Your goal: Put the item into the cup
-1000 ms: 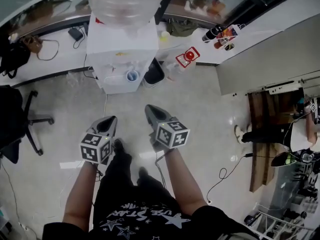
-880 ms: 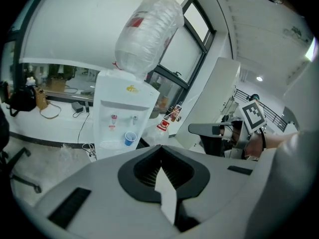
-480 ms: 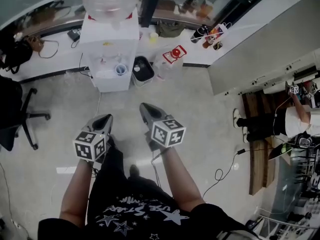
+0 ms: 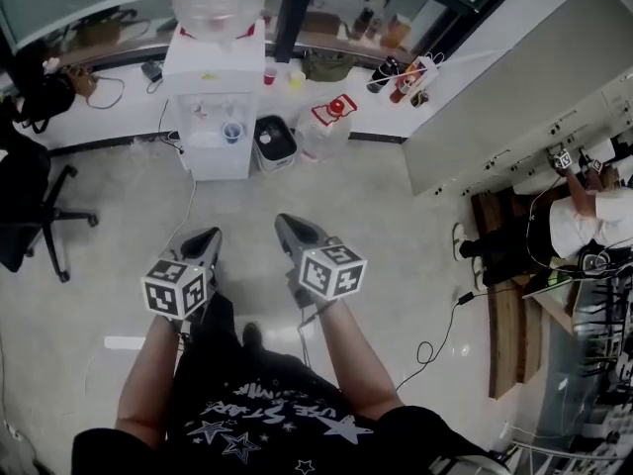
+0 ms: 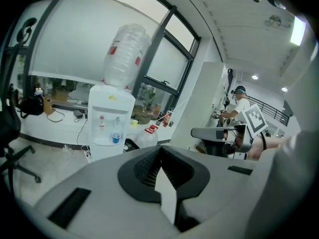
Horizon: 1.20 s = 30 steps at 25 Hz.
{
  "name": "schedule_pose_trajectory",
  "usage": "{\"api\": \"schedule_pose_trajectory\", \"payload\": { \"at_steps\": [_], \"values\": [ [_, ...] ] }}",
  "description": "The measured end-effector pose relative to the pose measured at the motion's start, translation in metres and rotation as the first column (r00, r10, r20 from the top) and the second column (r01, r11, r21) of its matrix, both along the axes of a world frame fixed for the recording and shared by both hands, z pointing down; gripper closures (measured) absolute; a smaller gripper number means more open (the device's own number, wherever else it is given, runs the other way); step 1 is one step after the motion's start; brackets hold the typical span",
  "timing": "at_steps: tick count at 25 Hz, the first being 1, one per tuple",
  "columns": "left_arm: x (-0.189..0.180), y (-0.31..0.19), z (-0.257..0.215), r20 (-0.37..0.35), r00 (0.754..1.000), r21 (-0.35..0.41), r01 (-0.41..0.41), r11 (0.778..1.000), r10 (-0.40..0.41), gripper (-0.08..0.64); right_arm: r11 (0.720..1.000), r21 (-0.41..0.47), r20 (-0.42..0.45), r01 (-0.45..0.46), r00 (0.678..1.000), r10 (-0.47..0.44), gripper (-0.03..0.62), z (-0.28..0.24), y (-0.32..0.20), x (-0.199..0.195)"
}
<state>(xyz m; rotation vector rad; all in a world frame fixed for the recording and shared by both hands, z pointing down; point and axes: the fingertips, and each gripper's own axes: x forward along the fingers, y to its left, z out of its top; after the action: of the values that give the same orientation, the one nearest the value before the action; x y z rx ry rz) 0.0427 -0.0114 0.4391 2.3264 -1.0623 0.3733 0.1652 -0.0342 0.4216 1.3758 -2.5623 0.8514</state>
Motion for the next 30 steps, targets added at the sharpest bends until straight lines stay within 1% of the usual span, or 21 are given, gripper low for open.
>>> {"api": "schedule_pose_trajectory", "payload": {
  "at_steps": [4, 8, 13, 17, 23, 27, 30],
  "values": [
    [0.004, 0.03, -0.006, 0.001, 1.0, 0.013, 0.026, 1.0, -0.026, 0.555, 0.999, 0.008, -0.003, 0.033, 0.999, -0.033, 0.592, -0.002, 0.031, 0.003],
    [0.005, 0.053, -0.009, 0.0, 0.999, 0.024, 0.048, 0.999, -0.048, 0.555, 0.999, 0.023, 0.004, 0.048, 0.999, -0.048, 0.592, -0.006, 0.048, 0.006],
    [0.0, 0.075, -0.009, -0.002, 0.998, 0.013, 0.064, 0.998, -0.064, 0.555, 0.998, 0.033, 0.009, 0.05, 0.999, -0.051, 0.592, -0.01, 0.063, 0.004],
    [-0.001, 0.078, -0.013, 0.0, 0.998, 0.021, 0.062, 0.998, -0.062, 0.555, 0.998, 0.04, 0.008, 0.053, 0.999, -0.054, 0.592, -0.013, 0.068, 0.003],
    [-0.005, 0.085, -0.02, -0.018, 0.999, 0.042, 0.047, 0.998, -0.046, 0.555, 0.998, 0.038, -0.013, 0.046, 0.999, -0.046, 0.592, -0.013, 0.079, -0.008],
    [-0.015, 0.104, -0.022, -0.018, 0.999, 0.038, 0.033, 0.999, -0.032, 0.555, 0.999, 0.027, -0.015, 0.033, 0.999, -0.033, 0.592, -0.017, 0.095, -0.018],
    [-0.031, 0.122, -0.025, -0.022, 0.999, 0.029, 0.036, 0.999, -0.035, 0.555, 0.999, 0.033, -0.016, 0.011, 1.0, -0.01, 0.592, -0.024, 0.11, -0.028]
  ]
}}
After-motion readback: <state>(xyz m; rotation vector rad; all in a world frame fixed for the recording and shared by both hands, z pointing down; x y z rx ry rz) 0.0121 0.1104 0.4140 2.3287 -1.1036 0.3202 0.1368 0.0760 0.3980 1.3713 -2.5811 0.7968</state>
